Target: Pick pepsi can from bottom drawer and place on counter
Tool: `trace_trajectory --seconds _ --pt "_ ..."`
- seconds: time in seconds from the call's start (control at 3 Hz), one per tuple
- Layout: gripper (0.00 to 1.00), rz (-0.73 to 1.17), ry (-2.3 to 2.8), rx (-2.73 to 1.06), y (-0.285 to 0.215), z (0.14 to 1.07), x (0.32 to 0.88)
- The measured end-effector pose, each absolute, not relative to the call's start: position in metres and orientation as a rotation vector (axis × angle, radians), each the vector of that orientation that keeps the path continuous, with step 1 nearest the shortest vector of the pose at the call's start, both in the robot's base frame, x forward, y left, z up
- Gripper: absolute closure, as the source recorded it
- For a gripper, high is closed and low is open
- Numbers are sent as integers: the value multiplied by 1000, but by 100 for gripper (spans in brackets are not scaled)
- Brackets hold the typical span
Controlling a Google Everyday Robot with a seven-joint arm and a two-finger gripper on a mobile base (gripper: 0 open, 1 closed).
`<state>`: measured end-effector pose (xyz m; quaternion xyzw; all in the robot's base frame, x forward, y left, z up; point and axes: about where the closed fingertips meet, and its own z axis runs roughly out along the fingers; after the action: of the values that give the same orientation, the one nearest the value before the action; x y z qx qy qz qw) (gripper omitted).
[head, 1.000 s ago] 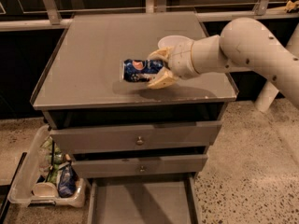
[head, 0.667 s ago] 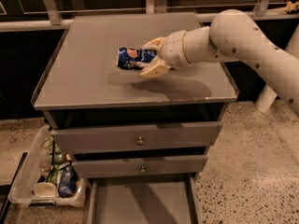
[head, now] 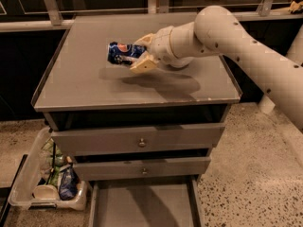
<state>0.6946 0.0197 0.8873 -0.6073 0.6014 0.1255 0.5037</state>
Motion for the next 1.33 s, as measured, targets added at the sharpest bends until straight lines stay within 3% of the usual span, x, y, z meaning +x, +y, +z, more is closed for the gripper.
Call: trace_trajectory --seconds 0.33,0.67,1.33 --pt "100 303 1508 -1474 23 874 694" --pt "82 305 1512 -1472 23 873 694" --pt "36 305 1512 -1472 23 873 694"
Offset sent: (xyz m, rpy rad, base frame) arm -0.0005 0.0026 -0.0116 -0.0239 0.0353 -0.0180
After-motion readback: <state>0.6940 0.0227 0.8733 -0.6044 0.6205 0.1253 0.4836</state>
